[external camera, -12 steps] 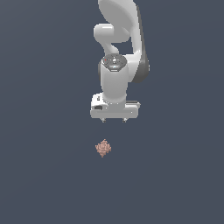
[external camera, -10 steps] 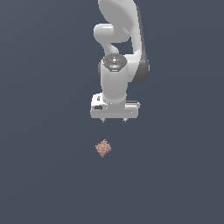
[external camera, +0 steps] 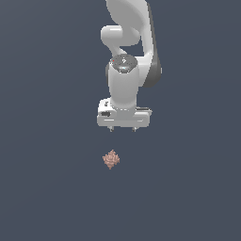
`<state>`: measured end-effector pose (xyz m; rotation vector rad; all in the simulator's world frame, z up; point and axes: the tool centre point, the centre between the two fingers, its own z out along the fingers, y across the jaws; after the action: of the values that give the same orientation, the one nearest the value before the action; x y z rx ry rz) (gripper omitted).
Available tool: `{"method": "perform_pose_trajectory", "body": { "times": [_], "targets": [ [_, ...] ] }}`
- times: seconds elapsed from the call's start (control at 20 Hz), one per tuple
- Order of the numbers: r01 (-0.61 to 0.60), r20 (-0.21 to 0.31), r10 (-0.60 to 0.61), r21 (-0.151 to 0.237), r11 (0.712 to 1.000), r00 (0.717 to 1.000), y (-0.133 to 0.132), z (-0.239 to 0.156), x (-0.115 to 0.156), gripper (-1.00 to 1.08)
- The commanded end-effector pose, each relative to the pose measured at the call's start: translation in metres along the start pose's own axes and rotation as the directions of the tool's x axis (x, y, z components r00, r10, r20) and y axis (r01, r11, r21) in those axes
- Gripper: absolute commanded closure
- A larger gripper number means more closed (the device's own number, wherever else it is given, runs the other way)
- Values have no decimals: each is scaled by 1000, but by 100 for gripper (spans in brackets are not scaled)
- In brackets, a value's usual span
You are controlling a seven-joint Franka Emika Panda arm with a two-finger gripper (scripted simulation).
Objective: Pick up the object and move it to a goal position.
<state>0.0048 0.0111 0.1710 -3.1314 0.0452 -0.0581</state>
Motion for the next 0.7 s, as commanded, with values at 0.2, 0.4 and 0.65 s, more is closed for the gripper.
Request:
{"method": "perform_pose_trajectory", "body": {
  "times": [0.2, 0.4, 0.65],
  "targets": [
    [21, 1, -20, -1, 1000, 1000, 1, 2, 3, -92],
    [62, 4, -62, -3, 998, 998, 4, 6, 8, -92],
    [142, 9, -142, -6, 990, 990, 9, 15, 19, -92]
  ]
}}
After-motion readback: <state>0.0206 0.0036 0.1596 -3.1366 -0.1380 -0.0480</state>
